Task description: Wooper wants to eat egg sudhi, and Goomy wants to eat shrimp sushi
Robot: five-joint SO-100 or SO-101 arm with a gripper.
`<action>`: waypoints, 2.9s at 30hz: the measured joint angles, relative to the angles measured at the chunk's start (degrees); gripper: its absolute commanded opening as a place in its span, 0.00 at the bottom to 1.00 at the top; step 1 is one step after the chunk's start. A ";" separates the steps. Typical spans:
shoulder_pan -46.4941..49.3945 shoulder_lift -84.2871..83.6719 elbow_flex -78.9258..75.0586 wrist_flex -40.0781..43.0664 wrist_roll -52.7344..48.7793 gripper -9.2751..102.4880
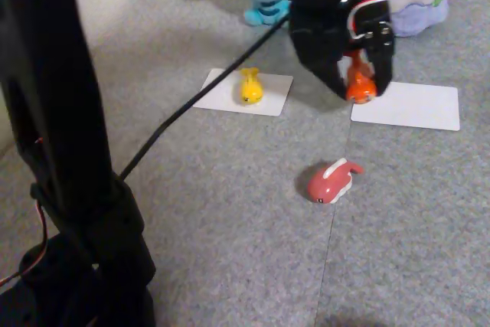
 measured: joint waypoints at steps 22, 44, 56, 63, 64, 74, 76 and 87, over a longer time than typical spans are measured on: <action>2.20 -20.13 -19.86 0.00 -1.67 0.23; -4.66 -10.28 -20.92 14.85 1.23 0.28; -8.26 8.00 -20.92 34.01 4.22 0.28; -14.94 23.12 -20.92 42.19 9.84 0.28; -16.35 25.84 -20.92 42.63 10.90 0.28; -36.47 49.75 -1.76 38.41 30.59 0.27; -38.67 53.44 4.31 34.28 33.75 0.27; -39.29 68.64 33.05 15.03 39.73 0.27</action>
